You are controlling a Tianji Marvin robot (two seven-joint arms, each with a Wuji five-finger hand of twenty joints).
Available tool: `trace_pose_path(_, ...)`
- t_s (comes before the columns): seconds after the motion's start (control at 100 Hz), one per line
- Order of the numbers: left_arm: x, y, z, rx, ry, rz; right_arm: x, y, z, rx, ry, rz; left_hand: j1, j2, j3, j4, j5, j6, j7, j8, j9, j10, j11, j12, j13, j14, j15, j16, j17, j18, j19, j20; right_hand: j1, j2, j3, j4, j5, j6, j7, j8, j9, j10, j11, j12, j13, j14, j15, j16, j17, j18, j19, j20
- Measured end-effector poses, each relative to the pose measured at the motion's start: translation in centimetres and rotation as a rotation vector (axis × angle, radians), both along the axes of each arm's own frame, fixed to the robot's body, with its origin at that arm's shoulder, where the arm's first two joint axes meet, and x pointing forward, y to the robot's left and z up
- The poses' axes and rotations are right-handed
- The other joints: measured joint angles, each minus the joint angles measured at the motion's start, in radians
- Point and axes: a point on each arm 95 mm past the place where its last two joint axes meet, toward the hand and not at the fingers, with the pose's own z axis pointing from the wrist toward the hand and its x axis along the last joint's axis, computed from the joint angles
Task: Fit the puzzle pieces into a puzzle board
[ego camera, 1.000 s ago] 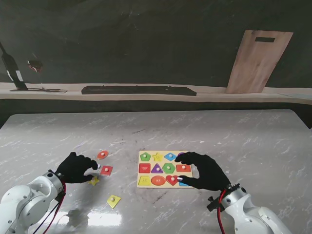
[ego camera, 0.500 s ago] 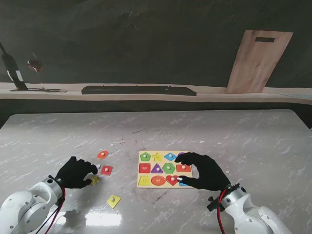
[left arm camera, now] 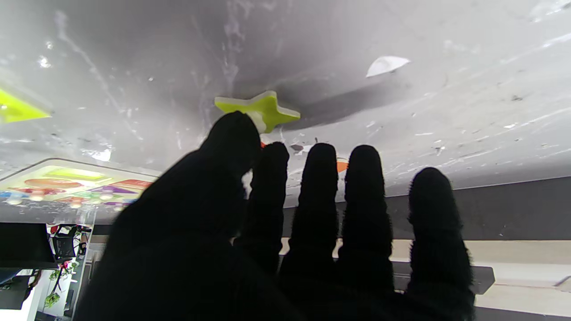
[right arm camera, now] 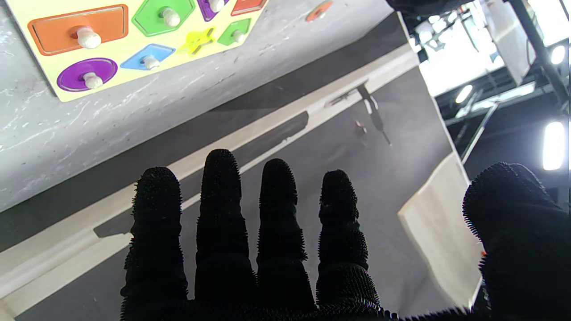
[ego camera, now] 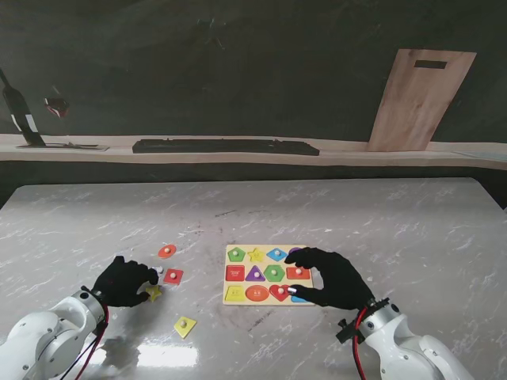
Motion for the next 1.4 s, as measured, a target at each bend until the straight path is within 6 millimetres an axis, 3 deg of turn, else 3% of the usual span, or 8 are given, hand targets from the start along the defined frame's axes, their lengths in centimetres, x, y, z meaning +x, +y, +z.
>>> trace_pose_path(0.31, 0.3, -0.4, -0.4, -0.001, 0.023, 0.006, 0.0, 0.0, -0.1, -0.003, 0.007, -0.006, 0.059, -0.013, -0.027, 0.0, 0.02, -0.001, 0.095, -0.021, 0.073, 0.0, -0.005, 0.09, 0.026, -0.001, 0.035, 0.01, 0.019, 0.0, 0.0, -0.001, 0.0, 0.0, 0.0, 0.0, 0.0, 0.0, 0.0, 0.0, 0.0, 0.0, 0.0, 0.0, 0.0, 0.0, 0.0, 0.0, 0.0, 0.0, 0.0, 0.0)
trace_pose_path(0.5, 0.6, -0.5, -0.5, 0.002, 0.029, 0.007, 0.0, 0.0, -0.1, -0.003, 0.008, -0.006, 0.074, -0.024, -0.031, -0.001, 0.029, -0.003, 0.168, -0.039, 0.168, -0.01, -0.07, 0.171, 0.072, -0.002, 0.062, 0.013, 0.035, 0.0, 0.0, -0.011, 0.0, 0.0, 0.0, 0.0, 0.0, 0.0, 0.0, 0.0, 0.0, 0.0, 0.0, 0.0, 0.0, 0.0, 0.0, 0.0, 0.0, 0.0, 0.0, 0.0)
trace_pose_path(0.61, 0.7, -0.6, -0.5, 0.005, 0.031, 0.008, 0.0, 0.0, -0.1, -0.003, 0.008, -0.008, 0.074, -0.042, -0.01, -0.001, 0.038, -0.001, 0.213, -0.045, 0.242, -0.021, -0.124, 0.226, 0.119, -0.002, 0.075, 0.058, 0.057, 0.0, 0.012, -0.011, 0.0, 0.0, 0.0, 0.0, 0.0, 0.0, 0.0, 0.0, 0.0, 0.0, 0.0, 0.0, 0.0, 0.0, 0.0, 0.0, 0.0, 0.0, 0.0, 0.0)
trace_pose_path(0.75, 0.9, -0.8, -0.6, -0.009, 0.027, 0.015, 0.0, 0.0, -0.1, -0.004, 0.009, -0.01, 0.074, -0.066, 0.02, -0.004, 0.068, 0.008, 0.237, -0.056, 0.297, -0.016, -0.134, 0.231, 0.162, -0.002, 0.098, 0.071, 0.09, 0.0, 0.029, -0.011, 0.0, 0.0, 0.0, 0.0, 0.0, 0.0, 0.0, 0.0, 0.0, 0.0, 0.0, 0.0, 0.0, 0.0, 0.0, 0.0, 0.0, 0.0, 0.0, 0.0)
trace_pose_path(0.86, 1.0, -0.9, -0.8, -0.02, 0.031, 0.018, 0.0, -0.1, -0.1, -0.004, 0.01, -0.012, 0.072, -0.076, 0.049, -0.014, 0.077, 0.027, 0.271, -0.066, 0.32, -0.012, -0.109, 0.231, 0.181, -0.002, 0.134, 0.071, 0.106, 0.0, 0.049, -0.011, 0.0, 0.0, 0.0, 0.0, 0.0, 0.0, 0.0, 0.0, 0.0, 0.0, 0.0, 0.0, 0.0, 0.0, 0.0, 0.0, 0.0, 0.0, 0.0, 0.0)
trace_pose_path(0.88, 1.0, -0.9, -0.8, -0.022, 0.032, 0.018, 0.0, -0.1, -0.1, -0.004, 0.011, -0.013, 0.071, -0.078, 0.064, -0.035, 0.077, 0.03, 0.275, -0.066, 0.32, -0.011, -0.1, 0.231, 0.181, -0.002, 0.138, 0.071, 0.106, 0.0, 0.05, -0.011, 0.0, 0.0, 0.0, 0.0, 0.0, 0.0, 0.0, 0.0, 0.0, 0.0, 0.0, 0.0, 0.0, 0.0, 0.0, 0.0, 0.0, 0.0, 0.0, 0.0)
trace_pose_path(1.24, 1.1, -1.1, -0.6, -0.023, 0.047, 0.023, 0.1, -0.1, -0.1, 0.002, 0.016, -0.013, 0.01, -0.129, 0.225, -0.036, 0.078, 0.04, 0.297, -0.017, 0.32, -0.006, -0.024, 0.268, 0.181, -0.002, 0.184, 0.083, 0.106, 0.0, 0.086, 0.001, 0.0, 0.0, 0.0, 0.0, 0.0, 0.0, 0.0, 0.0, 0.0, 0.0, 0.0, 0.0, 0.0, 0.0, 0.0, 0.0, 0.0, 0.0, 0.0, 0.0)
trace_pose_path(1.4, 1.0, -1.3, -0.2, -0.03, 0.038, 0.049, 0.1, -0.1, -0.1, 0.009, 0.018, -0.014, -0.003, -0.132, 0.25, -0.036, 0.078, 0.04, 0.297, 0.002, 0.32, -0.003, -0.01, 0.28, 0.188, -0.002, 0.207, 0.085, 0.108, 0.0, 0.1, 0.013, 0.0, 0.0, 0.0, 0.0, 0.0, 0.0, 0.0, 0.0, 0.0, 0.0, 0.0, 0.0, 0.0, 0.0, 0.0, 0.0, 0.0, 0.0, 0.0, 0.001)
